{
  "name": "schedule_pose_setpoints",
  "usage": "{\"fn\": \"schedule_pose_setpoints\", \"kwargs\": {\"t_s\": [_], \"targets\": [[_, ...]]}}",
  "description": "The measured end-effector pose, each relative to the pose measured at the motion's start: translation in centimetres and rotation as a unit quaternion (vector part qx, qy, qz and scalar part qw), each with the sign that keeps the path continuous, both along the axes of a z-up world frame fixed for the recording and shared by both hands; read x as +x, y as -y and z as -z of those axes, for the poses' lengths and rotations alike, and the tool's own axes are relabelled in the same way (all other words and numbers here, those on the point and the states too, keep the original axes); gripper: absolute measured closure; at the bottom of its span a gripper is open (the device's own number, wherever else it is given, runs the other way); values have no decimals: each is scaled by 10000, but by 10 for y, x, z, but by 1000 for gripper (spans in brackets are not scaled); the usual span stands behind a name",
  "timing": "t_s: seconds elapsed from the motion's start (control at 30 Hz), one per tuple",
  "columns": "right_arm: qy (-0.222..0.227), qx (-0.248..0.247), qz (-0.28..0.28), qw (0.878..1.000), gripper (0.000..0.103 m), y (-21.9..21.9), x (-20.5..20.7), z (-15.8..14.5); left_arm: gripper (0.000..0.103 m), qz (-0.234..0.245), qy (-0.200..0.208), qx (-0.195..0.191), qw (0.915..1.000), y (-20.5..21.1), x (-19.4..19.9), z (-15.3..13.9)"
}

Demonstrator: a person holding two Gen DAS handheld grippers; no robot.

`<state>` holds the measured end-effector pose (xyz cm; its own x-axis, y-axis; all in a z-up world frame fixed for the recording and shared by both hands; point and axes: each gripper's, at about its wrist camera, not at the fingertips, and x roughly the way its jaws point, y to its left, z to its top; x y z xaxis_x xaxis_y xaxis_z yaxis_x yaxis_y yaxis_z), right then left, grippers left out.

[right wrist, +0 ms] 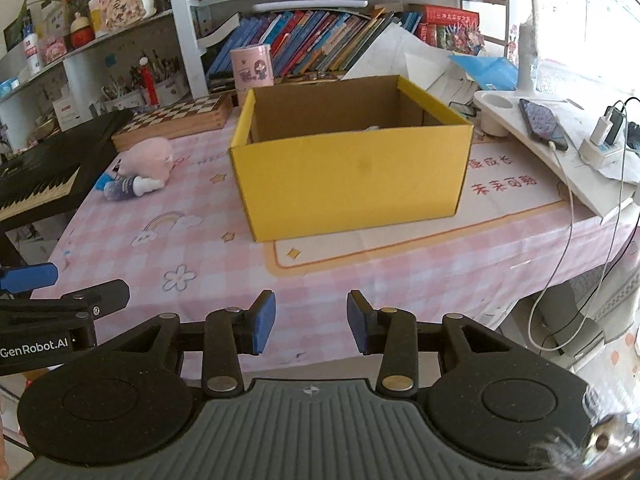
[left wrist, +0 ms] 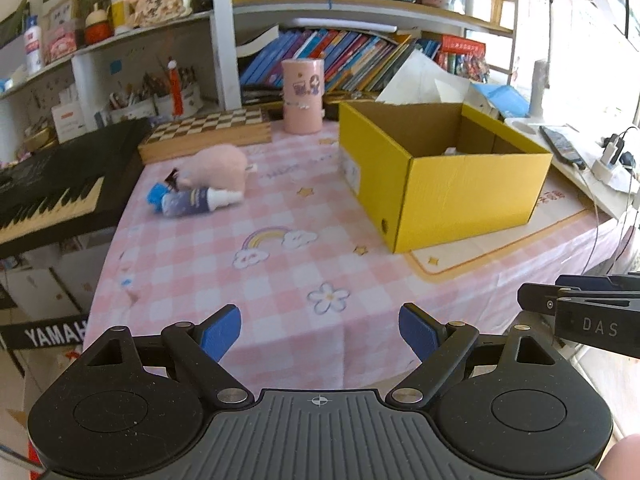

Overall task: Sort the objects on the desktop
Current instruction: 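Lift both tools out of the yellow box and back away, then move both tools toward the plush pig and blue bag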

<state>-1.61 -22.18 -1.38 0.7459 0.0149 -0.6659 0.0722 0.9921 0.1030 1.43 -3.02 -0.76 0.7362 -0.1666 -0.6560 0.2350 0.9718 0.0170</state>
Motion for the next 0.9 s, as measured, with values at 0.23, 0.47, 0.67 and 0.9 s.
{"fn": "schedule_pose_setpoints", "kwargs": {"t_s": [0.23, 0.47, 0.67, 0.9], "targets": [[-111, 37, -192, 9997, 62, -24, -2, 4, 15, -160, -8, 7, 9999, -22, -7, 0], [-197, 24, -608, 9980, 60, -52, -1, 6, 15, -372, -10, -6, 9993, -45, -12, -1], [-258, 27, -862, 9959, 58, -75, 2, 7, 15, -568, 3, -21, 9984, -66, -15, -2], [-244, -10, -1213, 9923, 56, -104, 6, 6, 15, -843, 57, -41, 9964, -94, -18, -2]]}}
